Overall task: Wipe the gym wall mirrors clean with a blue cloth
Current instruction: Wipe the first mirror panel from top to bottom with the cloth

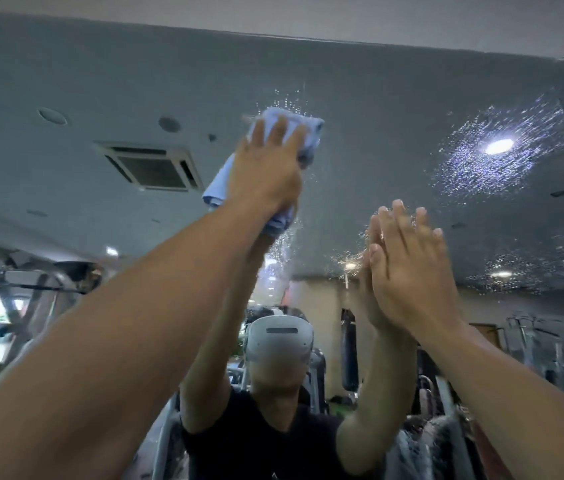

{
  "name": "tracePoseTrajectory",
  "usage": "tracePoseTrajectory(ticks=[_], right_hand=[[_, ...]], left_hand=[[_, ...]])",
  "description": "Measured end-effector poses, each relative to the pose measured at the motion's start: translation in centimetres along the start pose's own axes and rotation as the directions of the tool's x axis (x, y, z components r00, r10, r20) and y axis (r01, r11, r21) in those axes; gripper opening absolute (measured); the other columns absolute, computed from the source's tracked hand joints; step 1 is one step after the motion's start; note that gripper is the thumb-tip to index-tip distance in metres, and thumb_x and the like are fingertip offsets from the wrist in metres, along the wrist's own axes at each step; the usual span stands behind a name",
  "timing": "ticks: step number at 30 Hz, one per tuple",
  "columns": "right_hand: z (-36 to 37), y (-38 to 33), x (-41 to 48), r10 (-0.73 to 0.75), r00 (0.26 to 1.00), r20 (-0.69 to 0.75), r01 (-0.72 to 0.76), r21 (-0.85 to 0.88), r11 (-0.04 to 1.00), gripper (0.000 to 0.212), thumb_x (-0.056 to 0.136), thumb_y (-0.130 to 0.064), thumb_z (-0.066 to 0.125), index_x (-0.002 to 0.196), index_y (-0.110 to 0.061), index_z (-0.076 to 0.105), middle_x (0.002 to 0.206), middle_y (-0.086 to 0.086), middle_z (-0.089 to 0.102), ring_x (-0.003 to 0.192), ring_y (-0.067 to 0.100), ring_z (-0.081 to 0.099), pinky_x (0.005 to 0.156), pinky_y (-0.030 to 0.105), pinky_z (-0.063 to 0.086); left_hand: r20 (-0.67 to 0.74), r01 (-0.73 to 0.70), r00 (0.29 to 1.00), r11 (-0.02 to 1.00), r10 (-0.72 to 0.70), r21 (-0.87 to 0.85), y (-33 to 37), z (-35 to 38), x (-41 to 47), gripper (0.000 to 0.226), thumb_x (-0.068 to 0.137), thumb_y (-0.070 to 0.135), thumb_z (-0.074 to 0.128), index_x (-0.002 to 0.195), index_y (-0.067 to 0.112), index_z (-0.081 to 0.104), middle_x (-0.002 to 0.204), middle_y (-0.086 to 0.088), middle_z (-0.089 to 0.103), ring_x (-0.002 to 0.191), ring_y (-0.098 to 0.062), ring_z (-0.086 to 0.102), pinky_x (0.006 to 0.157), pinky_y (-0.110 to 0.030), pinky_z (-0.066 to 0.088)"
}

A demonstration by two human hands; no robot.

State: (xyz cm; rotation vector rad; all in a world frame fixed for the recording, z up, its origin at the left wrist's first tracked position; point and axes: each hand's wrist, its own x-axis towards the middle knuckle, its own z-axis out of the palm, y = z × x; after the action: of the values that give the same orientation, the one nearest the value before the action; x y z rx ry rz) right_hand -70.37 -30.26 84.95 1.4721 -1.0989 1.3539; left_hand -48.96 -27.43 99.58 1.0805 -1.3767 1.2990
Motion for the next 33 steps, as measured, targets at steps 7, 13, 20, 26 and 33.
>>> tracePoseTrajectory(ticks=[7,13,20,26,33], right_hand=[[0.0,1.8,-1.4,0.018,0.996,0.083,-0.018,-0.003,1.000,0.071,0.099,-0.053,0.001,0.165,-0.029,0.005,0.173,-0.006,-0.004,0.159,0.023,-0.008,0.125,0.040,-0.012],[0.3,1.7,-1.6,0.032,0.998,0.048,-0.033,0.003,0.999,0.071,0.099,-0.050,0.006,0.165,-0.024,0.013,0.173,-0.001,0.006,0.159,0.029,0.004,0.127,0.045,-0.002],[0.2,1.6,-1.6,0.033,0.997,0.066,-0.031,-0.020,0.999,0.070,0.100,-0.049,0.004,0.165,-0.024,0.009,0.173,-0.001,0.003,0.159,0.028,0.001,0.126,0.045,-0.005],[0.2,2.0,-1.5,0.029,0.994,0.105,-0.022,-0.066,0.998,0.070,0.100,-0.051,-0.002,0.165,-0.027,0.003,0.173,-0.002,-0.002,0.159,0.025,-0.003,0.126,0.043,-0.006],[-0.2,1.2,-1.5,0.079,0.982,0.172,-0.066,-0.078,0.995,0.075,0.093,-0.050,-0.009,0.164,-0.025,-0.006,0.173,0.002,-0.009,0.159,0.029,-0.008,0.126,0.047,-0.006]], left_hand=[[-0.003,-0.378,0.926,0.925,0.378,-0.049,0.5,1.2,-5.9,0.075,0.081,0.016,0.060,0.149,0.028,0.030,0.158,-0.006,0.038,0.146,-0.040,0.032,0.117,-0.052,0.031],[0.025,-0.762,0.641,0.640,0.767,-0.098,-0.4,-0.3,-20.4,0.066,0.089,0.021,0.059,0.152,0.028,0.041,0.162,-0.004,0.033,0.152,-0.032,0.024,0.119,-0.051,0.029],[0.055,-0.815,0.573,0.575,0.818,-0.074,-3.8,-0.7,-15.0,0.057,0.093,0.022,0.055,0.148,0.029,0.047,0.159,-0.005,0.039,0.150,-0.033,0.029,0.119,-0.051,0.029],[-0.034,-0.352,0.936,0.936,0.351,-0.028,-1.4,-0.5,-9.5,0.052,0.093,0.026,0.038,0.143,0.021,0.053,0.151,-0.009,0.049,0.142,-0.039,0.040,0.115,-0.052,0.035],[-0.047,-0.715,0.698,0.692,0.715,-0.099,1.5,-0.1,-20.5,0.054,0.089,0.015,0.053,0.142,0.028,0.054,0.154,-0.005,0.047,0.145,-0.035,0.038,0.119,-0.048,0.030]])
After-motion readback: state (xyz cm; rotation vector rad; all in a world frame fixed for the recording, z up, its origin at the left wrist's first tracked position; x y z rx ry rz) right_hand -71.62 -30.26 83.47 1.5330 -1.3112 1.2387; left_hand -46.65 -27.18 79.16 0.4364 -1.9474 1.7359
